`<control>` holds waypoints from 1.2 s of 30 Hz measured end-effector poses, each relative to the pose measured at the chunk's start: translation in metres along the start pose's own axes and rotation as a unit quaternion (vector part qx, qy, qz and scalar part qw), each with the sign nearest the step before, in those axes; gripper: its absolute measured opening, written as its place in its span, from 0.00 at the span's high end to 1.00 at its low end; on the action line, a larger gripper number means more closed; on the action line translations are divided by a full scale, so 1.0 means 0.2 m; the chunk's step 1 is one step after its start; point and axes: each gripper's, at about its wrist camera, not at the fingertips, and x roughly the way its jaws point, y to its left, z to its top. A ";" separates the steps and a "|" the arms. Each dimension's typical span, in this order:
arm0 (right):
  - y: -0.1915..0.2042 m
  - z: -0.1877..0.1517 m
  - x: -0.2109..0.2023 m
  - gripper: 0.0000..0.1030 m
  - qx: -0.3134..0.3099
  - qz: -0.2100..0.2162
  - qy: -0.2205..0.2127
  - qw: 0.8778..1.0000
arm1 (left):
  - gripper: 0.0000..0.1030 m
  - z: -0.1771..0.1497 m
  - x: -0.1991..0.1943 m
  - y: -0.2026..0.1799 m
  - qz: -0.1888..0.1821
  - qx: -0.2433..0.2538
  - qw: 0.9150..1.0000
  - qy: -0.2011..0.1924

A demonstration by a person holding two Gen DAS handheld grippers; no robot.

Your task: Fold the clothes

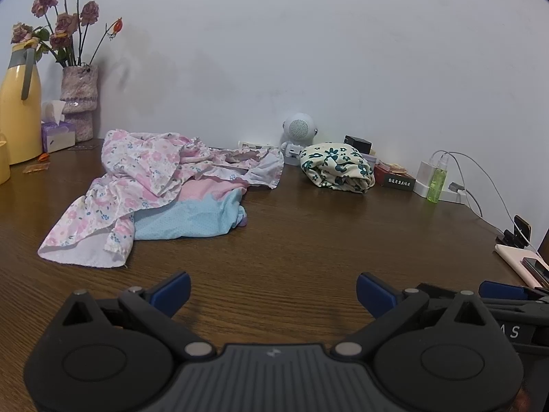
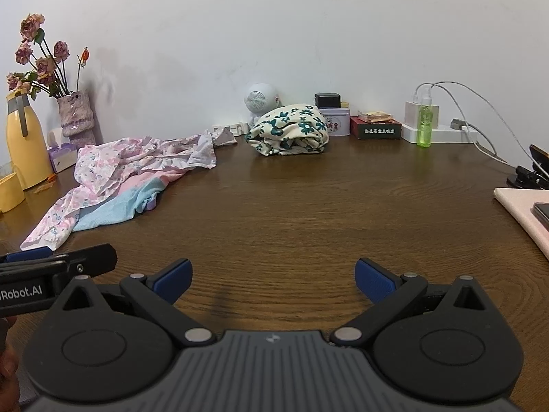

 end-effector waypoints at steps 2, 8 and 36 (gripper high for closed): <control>0.01 0.02 0.02 0.00 -0.005 0.009 -0.002 1.000 | 0.00 0.01 0.01 0.02 -0.006 -0.006 1.000 0.000; 0.08 0.15 0.11 0.00 -0.037 0.052 -0.016 0.998 | 0.00 0.11 0.05 0.11 0.006 -0.017 1.000 -0.004; 0.41 0.69 1.44 0.22 -0.020 0.156 0.050 0.986 | 0.10 0.67 0.99 0.58 0.158 0.026 0.986 0.044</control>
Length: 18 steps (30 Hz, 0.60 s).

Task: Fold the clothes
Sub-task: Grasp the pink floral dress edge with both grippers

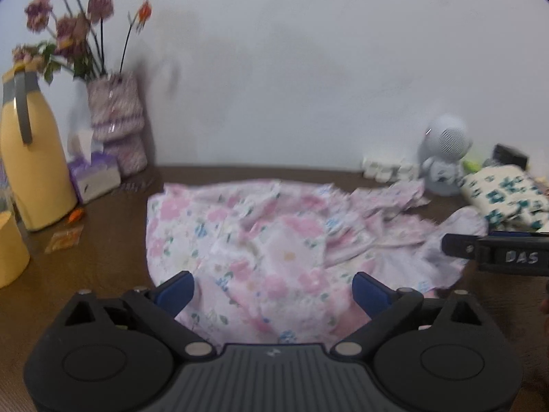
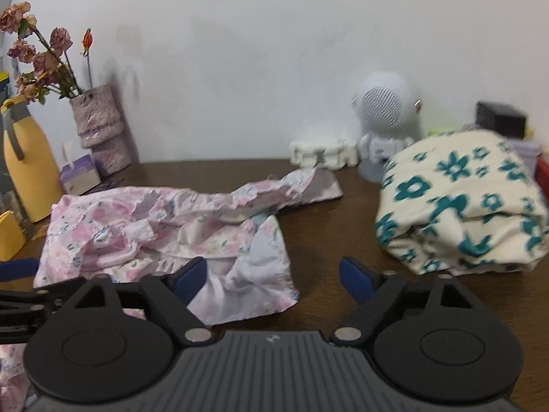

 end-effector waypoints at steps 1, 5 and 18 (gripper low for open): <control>0.00 0.00 0.01 0.25 0.000 0.007 0.003 1.000 | 0.12 0.00 0.02 0.01 -0.004 -0.006 1.000 0.006; 0.04 0.02 0.05 0.81 -0.015 0.016 0.017 1.000 | 0.25 0.01 0.04 0.04 0.003 -0.023 1.000 0.005; -0.04 0.12 -0.66 0.99 0.033 0.045 -0.097 0.994 | 0.99 0.10 -0.47 0.32 -0.023 -0.072 0.995 -0.068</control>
